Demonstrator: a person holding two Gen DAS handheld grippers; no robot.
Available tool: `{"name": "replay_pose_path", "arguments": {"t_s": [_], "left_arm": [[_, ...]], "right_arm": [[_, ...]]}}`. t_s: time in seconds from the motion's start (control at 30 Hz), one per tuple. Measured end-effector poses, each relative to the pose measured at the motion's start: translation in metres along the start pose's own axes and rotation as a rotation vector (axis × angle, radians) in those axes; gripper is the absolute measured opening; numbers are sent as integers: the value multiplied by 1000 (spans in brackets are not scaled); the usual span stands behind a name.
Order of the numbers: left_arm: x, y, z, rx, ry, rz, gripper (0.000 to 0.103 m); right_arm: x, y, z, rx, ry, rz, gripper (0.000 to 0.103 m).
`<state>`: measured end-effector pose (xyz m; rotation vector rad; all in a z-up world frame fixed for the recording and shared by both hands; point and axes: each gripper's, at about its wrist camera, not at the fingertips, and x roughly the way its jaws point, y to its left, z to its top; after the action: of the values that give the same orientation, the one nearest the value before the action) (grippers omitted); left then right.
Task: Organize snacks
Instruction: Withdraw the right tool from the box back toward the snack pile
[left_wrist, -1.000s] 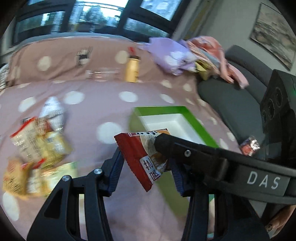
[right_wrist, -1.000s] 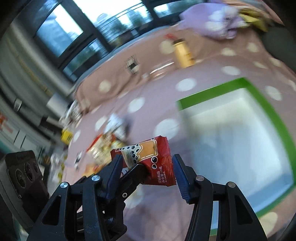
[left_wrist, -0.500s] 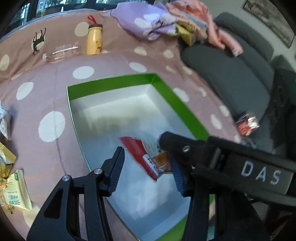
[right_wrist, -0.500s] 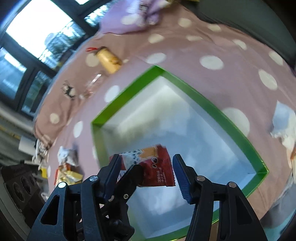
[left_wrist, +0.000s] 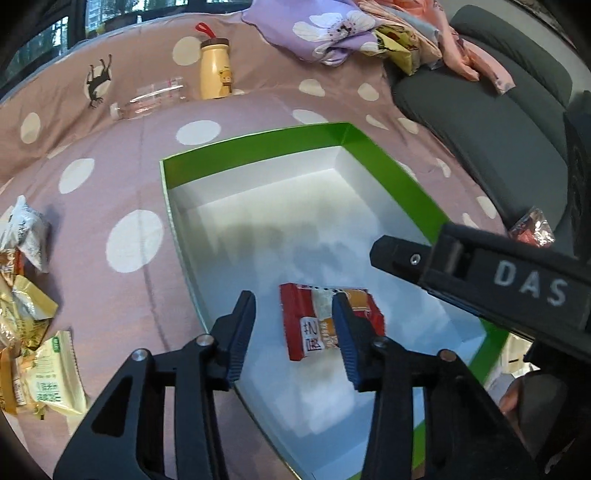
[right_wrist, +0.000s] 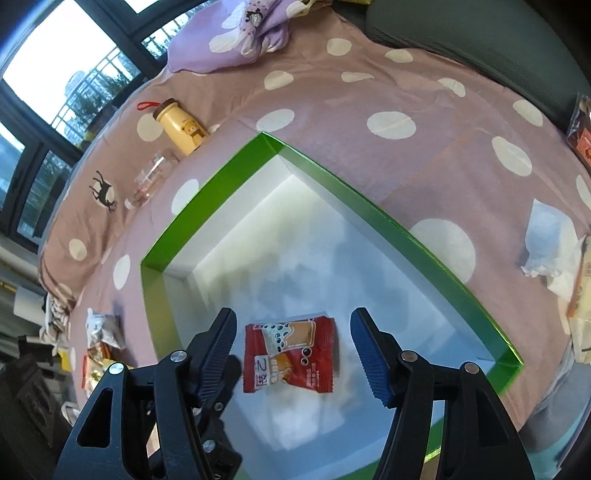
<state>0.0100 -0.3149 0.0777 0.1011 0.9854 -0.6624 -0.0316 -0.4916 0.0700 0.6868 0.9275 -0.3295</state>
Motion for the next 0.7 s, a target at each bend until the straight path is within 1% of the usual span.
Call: {"name": "replay_pose_path", "arguments": {"t_s": [0.07,0.2,0.3,0.43,0.5,0.57,0.6,0.63,0.7], "left_arm": [[-1,6,0,-14,-4,18,43],[-2,16,-1,-20,-5,63,41],[-4,23,-3,-36,-9,59,40],[-5,26,-4,-37,-8,60,40],[-7,27,-4,-40,-13,47,40],[-14,29,-5,-55,-27,14,40],[-20,31,-6,-68,-38,0,41],[-26,32,-6,-75,-48,-10,44],[-42,35,-8,-78,-81,-24,47]], "right_arm": [[6,1,0,-13,13,-5,66],[12,5,-1,-34,19,17,66],[21,8,1,-45,36,32,66],[31,12,0,-64,53,2,66],[33,14,-2,-70,63,-13,66],[30,16,-3,-81,55,-23,66],[25,19,-4,-91,43,-22,66],[19,21,-5,-100,26,-14,66],[7,27,-5,-113,-13,17,66]]}}
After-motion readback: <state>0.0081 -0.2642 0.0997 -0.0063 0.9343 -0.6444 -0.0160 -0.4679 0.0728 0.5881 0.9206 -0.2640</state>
